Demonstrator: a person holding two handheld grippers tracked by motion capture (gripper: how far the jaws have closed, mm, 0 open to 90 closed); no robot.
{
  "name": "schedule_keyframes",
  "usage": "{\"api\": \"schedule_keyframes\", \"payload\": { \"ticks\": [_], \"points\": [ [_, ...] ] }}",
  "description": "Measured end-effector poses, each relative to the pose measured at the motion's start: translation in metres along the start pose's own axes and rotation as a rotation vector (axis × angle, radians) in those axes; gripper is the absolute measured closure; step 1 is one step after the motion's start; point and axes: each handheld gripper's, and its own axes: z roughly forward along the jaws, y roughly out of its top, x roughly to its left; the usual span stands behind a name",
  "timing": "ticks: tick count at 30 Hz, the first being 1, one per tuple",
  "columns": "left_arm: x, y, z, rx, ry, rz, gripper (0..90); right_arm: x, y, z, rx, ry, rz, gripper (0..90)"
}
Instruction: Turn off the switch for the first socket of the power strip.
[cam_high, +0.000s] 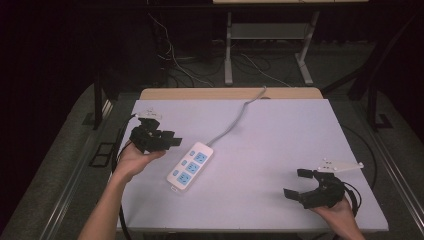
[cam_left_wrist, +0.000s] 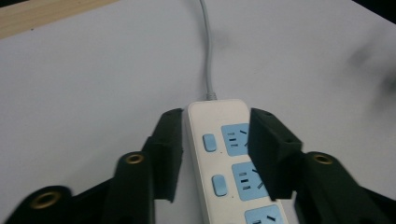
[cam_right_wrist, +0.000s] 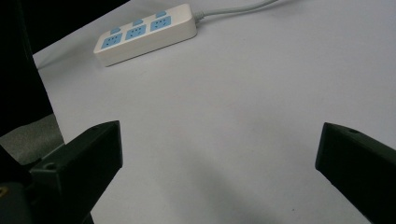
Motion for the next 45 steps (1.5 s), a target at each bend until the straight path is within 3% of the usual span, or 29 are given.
{"api": "schedule_keyframes", "payload": {
  "ticks": [4,7,13,20,29,45],
  "points": [
    [-0.003,-0.003,-0.008,-0.043,-0.013,-0.012,33.1,0.000,0.000,0.000,0.000,-0.002,0.002,0.4],
    [-0.005,-0.006,-0.016,-0.100,-0.027,-0.027,25.3,0.000,0.000,0.000,-0.002,-0.002,0.003,0.4],
    [-0.011,-0.012,-0.022,-0.106,0.014,-0.043,0.8,0.000,0.000,0.001,0.001,-0.001,0.003,0.5],
    [-0.018,-0.029,-0.027,-0.170,-0.008,-0.066,0.0,-0.001,-0.001,0.001,0.005,-0.002,0.006,0.4],
    [-0.025,-0.047,-0.030,-0.213,0.008,-0.066,0.0,-0.001,-0.001,0.002,0.010,-0.002,0.003,0.4],
    [-0.036,-0.075,-0.016,-0.220,-0.026,-0.084,0.0,-0.001,-0.001,0.002,0.010,-0.004,0.002,0.4]
  ]
}}
